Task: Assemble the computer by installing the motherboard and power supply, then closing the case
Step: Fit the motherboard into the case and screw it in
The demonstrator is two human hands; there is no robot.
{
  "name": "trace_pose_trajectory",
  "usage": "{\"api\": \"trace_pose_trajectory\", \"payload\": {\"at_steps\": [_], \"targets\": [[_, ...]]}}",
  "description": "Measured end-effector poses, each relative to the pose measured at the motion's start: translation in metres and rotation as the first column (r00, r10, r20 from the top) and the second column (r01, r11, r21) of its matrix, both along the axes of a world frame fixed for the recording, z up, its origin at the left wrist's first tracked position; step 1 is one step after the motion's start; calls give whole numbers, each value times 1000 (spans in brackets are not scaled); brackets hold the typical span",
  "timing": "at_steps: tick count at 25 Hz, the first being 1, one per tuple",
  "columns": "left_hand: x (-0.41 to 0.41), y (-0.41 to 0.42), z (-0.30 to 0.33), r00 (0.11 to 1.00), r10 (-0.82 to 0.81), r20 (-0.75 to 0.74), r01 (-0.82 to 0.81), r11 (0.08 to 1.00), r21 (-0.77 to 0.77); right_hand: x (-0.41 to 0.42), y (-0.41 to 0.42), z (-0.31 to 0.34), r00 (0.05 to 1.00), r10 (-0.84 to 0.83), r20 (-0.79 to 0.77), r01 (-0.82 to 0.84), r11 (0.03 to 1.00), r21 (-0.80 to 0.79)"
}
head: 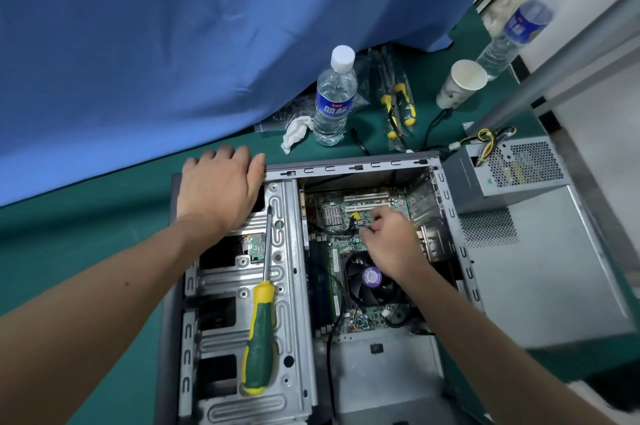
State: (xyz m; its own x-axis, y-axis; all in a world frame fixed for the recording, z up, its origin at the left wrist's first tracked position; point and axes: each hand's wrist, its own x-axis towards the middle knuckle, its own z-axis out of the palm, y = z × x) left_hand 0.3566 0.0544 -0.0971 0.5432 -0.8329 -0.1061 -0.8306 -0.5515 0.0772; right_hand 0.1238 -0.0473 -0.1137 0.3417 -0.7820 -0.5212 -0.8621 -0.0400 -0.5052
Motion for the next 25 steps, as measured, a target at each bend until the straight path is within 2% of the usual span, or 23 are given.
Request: {"api": "trace_pose_trajectory", "payload": {"at_steps": [3, 5, 7, 9, 11, 12, 13, 15, 17, 18, 21, 24, 25], "targets": [[1, 0, 1, 1000, 3, -13, -3, 1000, 18, -16, -3, 36, 977, 211, -24, -210, 943, -259], [2, 1, 2, 999, 30, -41, -28, 999, 30, -20, -25, 60, 968, 247, -35, -239, 876, -419], [-1, -3, 8, 984, 127, -122, -126, 992, 14, -20, -57, 71, 963, 264, -49, -245, 789, -563], [-26, -9, 24, 962, 193, -194, -223, 964, -143, -15, -87, 69, 948, 300, -106, -304, 756, -580], [-78, -10, 37, 970, 99, -220, -168, 933, -318, -6, -103, 57, 935, 331, -127, -350, 808, -474], [-110, -10, 41, 958, 20, -285, -121, 932, -343, -3, -104, 49, 930, 349, -117, -364, 824, -435], [-140, -9, 41, 926, -28, -377, -90, 953, -290, -3, -103, 42, 926, 361, -108, -371, 823, -431], [-184, -12, 28, 849, 61, -525, -101, 994, -48, -6, -101, 28, 933, 349, -83, -343, 798, -495], [-197, -18, 10, 814, 270, -515, -204, 962, 181, -9, -101, 22, 948, 319, -16, -277, 796, -539], [-198, -20, 4, 797, 361, -483, -274, 930, 244, -8, -101, 21, 949, 313, 24, -252, 804, -538], [-199, -26, -13, 694, 537, -479, -448, 843, 297, -7, -102, 19, 946, 320, 56, -236, 794, -560], [-196, -34, -24, 499, 627, -598, -585, 753, 302, -8, -105, 18, 935, 353, 39, -267, 771, -578], [-195, -36, -27, 459, 622, -634, -624, 734, 268, -8, -106, 17, 932, 362, 14, -290, 769, -570]]}}
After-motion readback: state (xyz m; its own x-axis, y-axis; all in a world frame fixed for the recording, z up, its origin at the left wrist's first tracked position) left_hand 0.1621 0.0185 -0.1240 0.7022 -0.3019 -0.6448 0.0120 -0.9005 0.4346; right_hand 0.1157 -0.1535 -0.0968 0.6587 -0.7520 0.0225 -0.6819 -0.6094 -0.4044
